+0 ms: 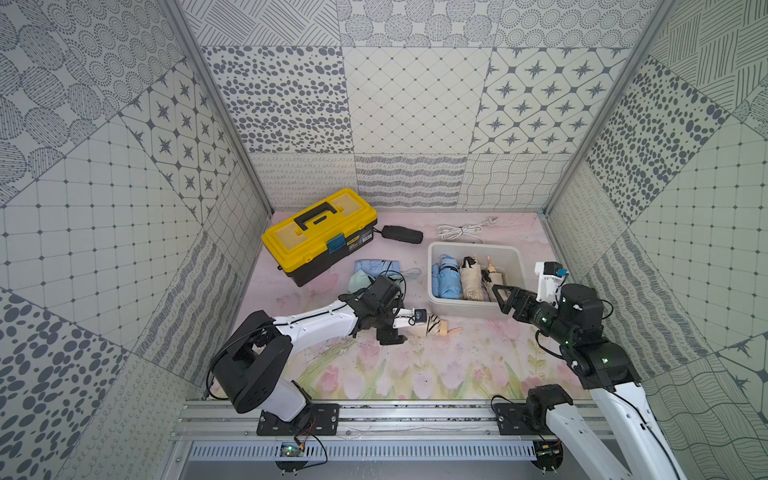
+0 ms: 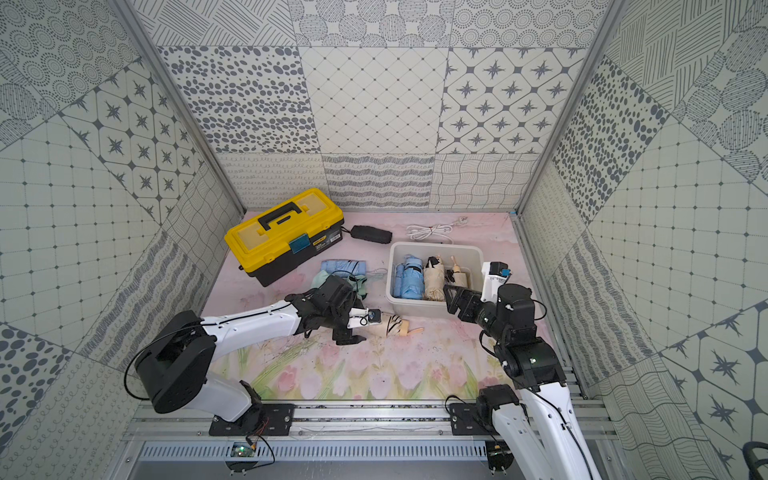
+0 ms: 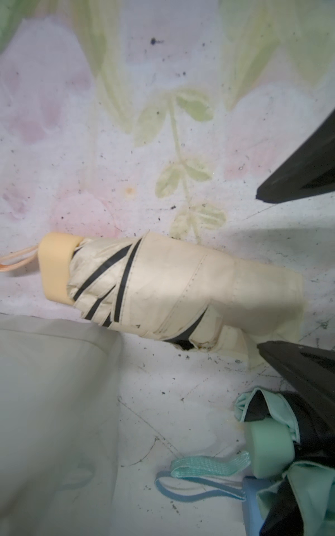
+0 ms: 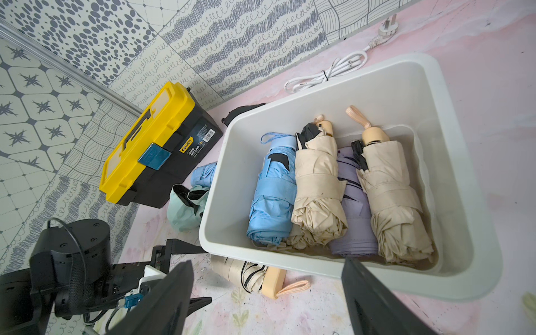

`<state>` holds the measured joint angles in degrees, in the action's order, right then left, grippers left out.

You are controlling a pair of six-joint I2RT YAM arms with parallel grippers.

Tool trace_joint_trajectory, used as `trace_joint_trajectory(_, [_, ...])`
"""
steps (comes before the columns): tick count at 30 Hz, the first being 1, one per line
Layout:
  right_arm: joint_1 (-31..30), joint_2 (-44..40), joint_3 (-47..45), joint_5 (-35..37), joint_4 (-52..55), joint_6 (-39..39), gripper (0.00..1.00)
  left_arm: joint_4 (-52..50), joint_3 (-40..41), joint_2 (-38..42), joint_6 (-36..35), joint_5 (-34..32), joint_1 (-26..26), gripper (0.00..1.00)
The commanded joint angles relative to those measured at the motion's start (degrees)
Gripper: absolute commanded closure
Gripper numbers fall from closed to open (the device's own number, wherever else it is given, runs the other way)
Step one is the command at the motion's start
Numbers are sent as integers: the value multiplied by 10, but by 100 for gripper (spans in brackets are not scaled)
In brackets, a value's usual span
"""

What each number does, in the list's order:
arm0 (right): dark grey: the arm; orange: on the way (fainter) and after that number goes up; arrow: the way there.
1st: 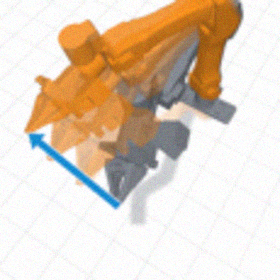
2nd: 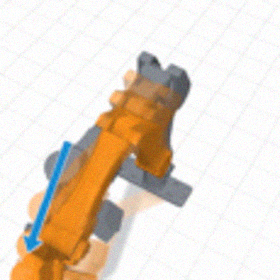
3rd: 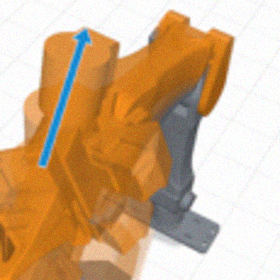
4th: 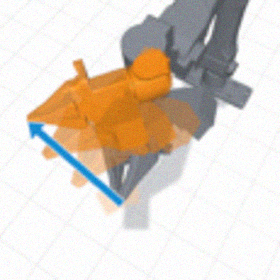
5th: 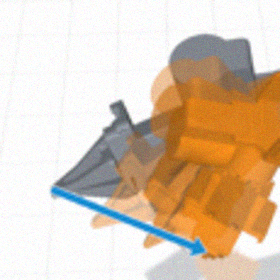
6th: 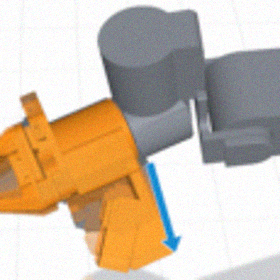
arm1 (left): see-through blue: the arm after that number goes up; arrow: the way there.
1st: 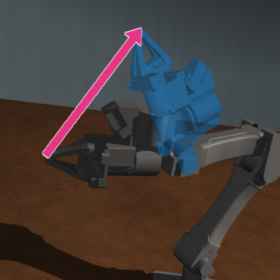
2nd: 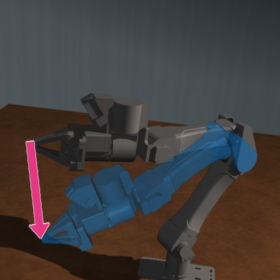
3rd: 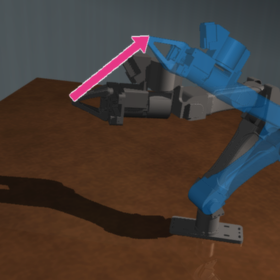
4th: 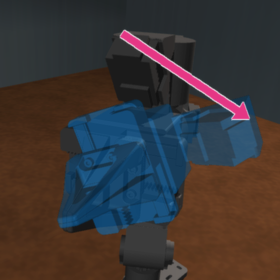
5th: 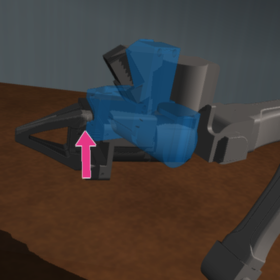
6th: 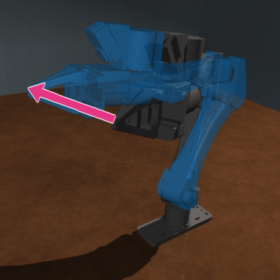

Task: Put the umbrella into the storage box
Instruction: Pick up the umbrella from the center of the board.

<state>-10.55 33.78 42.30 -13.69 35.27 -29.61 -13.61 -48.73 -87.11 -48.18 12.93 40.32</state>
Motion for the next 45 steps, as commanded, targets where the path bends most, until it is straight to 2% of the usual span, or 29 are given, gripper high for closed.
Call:
trace_joint_trajectory(1, [-2, 0, 9, 6, -11, 2, 14, -55, -18, 14, -51, 11, 1, 20])
trace_joint_trajectory(11, [-2, 22, 15, -7, -17, 9, 14, 43, -48, -62, -43, -1, 1, 13])
trace_joint_trajectory(24, [-2, 27, 26, -15, -17, 12, 14, -2, -86, -141, -58, 3, 1, 17])
trace_joint_trajectory(28, [-2, 33, 29, -18, -17, 13, 14, -13, -90, -155, -60, -8, 2, 23])
trace_joint_trajectory(36, [-2, 33, 26, -19, -23, 10, 14, -27, -76, -147, -63, -20, 1, 45])
trace_joint_trajectory(45, [-2, 26, 18, -20, -27, 8, 14, -39, -40, -96, -50, -29, 5, 57])
